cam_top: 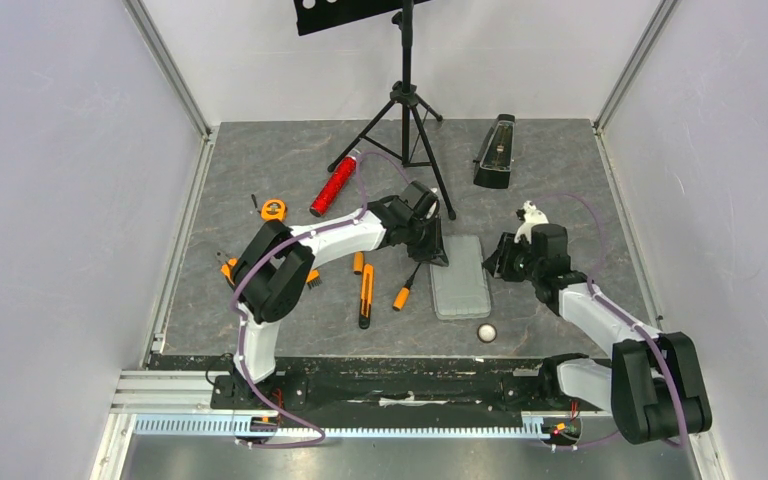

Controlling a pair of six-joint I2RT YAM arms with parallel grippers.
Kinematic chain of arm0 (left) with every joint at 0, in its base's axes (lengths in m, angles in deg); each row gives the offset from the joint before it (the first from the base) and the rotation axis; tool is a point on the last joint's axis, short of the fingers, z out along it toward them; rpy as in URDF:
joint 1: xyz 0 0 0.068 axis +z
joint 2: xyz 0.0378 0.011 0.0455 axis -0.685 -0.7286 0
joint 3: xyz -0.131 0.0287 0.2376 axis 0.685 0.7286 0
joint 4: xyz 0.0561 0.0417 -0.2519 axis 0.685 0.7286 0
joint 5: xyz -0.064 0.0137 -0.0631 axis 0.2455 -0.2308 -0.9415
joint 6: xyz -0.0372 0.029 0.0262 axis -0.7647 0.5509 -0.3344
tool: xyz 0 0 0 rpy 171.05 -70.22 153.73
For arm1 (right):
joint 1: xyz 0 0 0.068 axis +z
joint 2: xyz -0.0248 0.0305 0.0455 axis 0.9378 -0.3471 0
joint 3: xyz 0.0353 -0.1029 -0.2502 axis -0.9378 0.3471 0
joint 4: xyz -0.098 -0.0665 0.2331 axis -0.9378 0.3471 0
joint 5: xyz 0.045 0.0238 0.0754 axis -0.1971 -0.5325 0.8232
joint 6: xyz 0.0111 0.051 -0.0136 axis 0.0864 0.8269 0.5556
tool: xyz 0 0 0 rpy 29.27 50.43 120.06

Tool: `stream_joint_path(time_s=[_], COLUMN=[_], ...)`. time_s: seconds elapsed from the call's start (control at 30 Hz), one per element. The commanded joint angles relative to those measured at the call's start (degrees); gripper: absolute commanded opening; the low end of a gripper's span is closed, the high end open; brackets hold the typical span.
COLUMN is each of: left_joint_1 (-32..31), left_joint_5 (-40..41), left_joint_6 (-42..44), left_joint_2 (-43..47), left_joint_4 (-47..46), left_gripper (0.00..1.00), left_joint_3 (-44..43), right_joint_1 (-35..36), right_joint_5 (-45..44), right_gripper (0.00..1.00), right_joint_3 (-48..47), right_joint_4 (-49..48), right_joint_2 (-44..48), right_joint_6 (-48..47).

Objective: Pack the tool kit

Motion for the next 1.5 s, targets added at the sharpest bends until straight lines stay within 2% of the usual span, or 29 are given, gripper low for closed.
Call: stream_joint_path(time_s=[0.0,0.1,0.2,0.4,0.5,0.6,0.73,0.9,1.1,1.37,1.47], left_joint_1=[-0.47,-0.37,0.2,1.56,1.65,1.66,1.48,1.3,1.3,1.3,1.3], left_joint_5=[3.94,4.64,4.89,5.25,5.39,5.08,4.14,3.49,3.34,3.14,2.84], left_joint_6=[3.02,3.23,3.11,3.08,2.94,2.79,2.5,2.2,2.3,2.29,2.31], left_joint_2=[-3.0,-3.51,-3.27,-3.55,-2.88,-2.19,-2.41,-2.71,-2.6,-2.75,-3.04], left_joint_4=[5.27,6.37,6.04,5.59,4.61,3.97,3.55,3.19,3.15,3.02,3.02], left_gripper=[0.18,0.16,0.15,0.13,0.14,0.15,0.16,0.17,0.17,0.17,0.17], left_joint_3=[-0.45,-0.4,0.77,2.3,3.03,2.7,1.34,0.87,0.96,0.79,0.57], right_joint_1=[3.51,5.5,5.54,5.77,5.57,3.86,0.63,-1.08,-4.1,-6.25,-6.34], right_joint_5=[-23.2,-31.51,-35.3,-35.7,-34.39,-28.41,-18.43,-0.7,9.92,10.5,10.11], right_gripper=[0.33,0.25,0.18,0.16,0.16,0.19,0.3,0.41,0.39,0.32,0.25], right_joint_3=[-1.26,-2.47,-2.27,-1.24,-1.33,-2.95,-5.3,-2.18,3.57,7.04,8.17], right_joint_4=[13.61,15.5,15.98,15.69,14.4,12.91,11.21,1.41,-10.16,-11.89,-12.46], right_joint_2=[-1.85,-2.36,-2.38,-4.19,-2.0,2.74,5.98,5.57,3.12,0.14,-1.05], right_joint_6=[-6.54,-6.49,-6.22,-5.04,-4.42,-3.76,-3.33,0.03,5.78,5.22,5.34])
